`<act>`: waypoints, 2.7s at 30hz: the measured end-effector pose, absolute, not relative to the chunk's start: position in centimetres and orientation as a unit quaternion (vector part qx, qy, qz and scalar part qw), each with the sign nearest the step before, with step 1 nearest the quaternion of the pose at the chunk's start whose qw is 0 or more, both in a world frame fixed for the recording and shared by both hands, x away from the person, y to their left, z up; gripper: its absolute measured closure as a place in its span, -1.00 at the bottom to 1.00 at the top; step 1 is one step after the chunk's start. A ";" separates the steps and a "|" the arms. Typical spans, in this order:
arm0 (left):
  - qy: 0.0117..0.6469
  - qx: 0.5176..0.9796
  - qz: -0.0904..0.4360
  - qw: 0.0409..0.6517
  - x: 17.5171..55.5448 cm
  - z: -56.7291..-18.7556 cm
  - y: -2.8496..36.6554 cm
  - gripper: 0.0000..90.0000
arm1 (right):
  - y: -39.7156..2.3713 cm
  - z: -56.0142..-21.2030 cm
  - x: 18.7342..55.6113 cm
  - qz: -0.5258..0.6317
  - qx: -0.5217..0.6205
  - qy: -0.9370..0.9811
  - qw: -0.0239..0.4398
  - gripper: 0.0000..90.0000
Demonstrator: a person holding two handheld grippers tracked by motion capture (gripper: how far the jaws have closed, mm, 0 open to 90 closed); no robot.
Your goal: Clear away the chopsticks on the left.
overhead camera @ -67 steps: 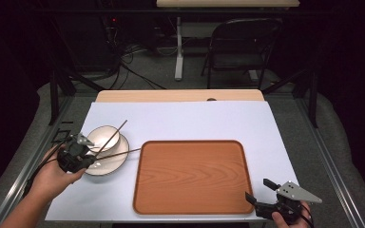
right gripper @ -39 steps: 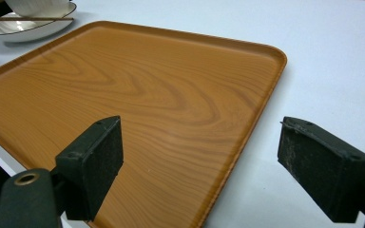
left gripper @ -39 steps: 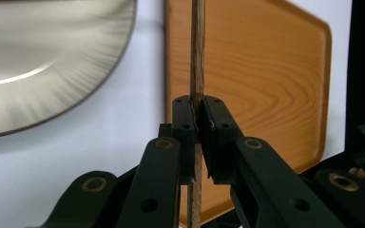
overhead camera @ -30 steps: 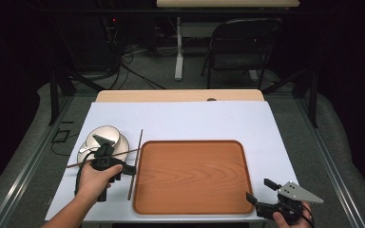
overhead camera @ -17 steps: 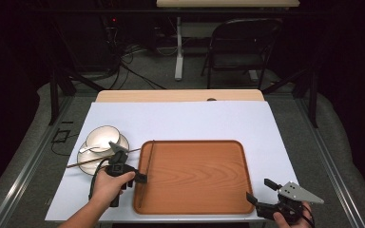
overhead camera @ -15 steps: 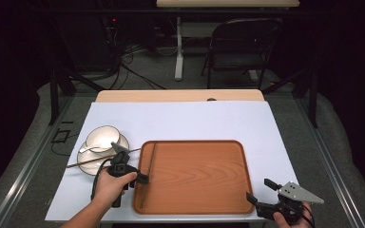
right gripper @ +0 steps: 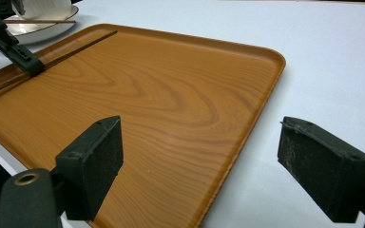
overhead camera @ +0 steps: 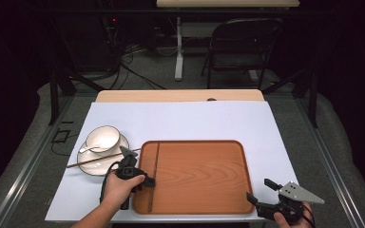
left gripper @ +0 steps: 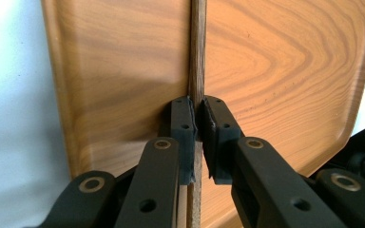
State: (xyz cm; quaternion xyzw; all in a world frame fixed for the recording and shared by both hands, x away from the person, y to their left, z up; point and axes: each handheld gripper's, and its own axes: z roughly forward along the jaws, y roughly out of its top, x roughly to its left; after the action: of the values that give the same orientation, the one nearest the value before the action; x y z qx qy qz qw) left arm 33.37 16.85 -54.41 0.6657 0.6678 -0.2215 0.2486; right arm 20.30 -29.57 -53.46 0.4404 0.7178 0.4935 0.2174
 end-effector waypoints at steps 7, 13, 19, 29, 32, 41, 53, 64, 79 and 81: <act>0.670 0.667 -0.216 0.244 33.4 -54.3 16.8 0.81 | -29.6 -53.5 20.3 0.494 0.441 0.718 0.217 -0.67; 0.667 0.670 -0.217 0.245 33.3 -54.2 17.0 0.76 | -29.6 -53.5 20.3 0.494 0.441 0.718 0.216 -0.67; 0.658 0.680 -0.193 0.259 33.0 -52.6 17.2 0.64 | -29.6 -53.5 20.3 0.494 0.441 0.717 0.218 -0.67; 0.570 0.761 -0.048 0.307 31.8 -48.9 18.5 0.31 | -29.6 -53.5 20.4 0.494 0.443 0.716 0.216 -0.67; 0.541 0.781 -0.011 0.312 31.3 -48.2 19.1 0.25 | -29.6 -53.5 20.4 0.494 0.443 0.716 0.216 -0.67; 0.442 0.844 0.120 0.280 29.9 -46.8 20.6 0.20 | -29.6 -53.5 20.4 0.494 0.445 0.715 0.214 -0.67; 0.338 0.885 0.253 0.197 28.9 -47.1 22.1 0.23 | -29.7 -53.5 20.4 0.495 0.447 0.714 0.213 -0.67; 0.253 0.900 0.338 0.109 28.2 -47.8 23.7 0.16 | -29.6 -53.5 20.4 0.496 0.449 0.713 0.211 -0.67; 0.256 0.905 0.327 0.090 29.2 -48.8 27.3 0.34 | -29.7 -53.5 20.4 0.495 0.447 0.714 0.213 -0.67; 0.259 0.906 0.323 0.086 29.5 -49.1 27.8 0.41 | -29.7 -53.5 20.4 0.495 0.447 0.714 0.212 -0.67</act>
State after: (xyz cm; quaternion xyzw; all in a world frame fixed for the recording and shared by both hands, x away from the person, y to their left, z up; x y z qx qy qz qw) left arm 29.45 27.76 -49.11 0.9062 0.2591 0.3230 0.0859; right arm 20.38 -29.66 -53.48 0.4475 0.7136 0.4954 0.2125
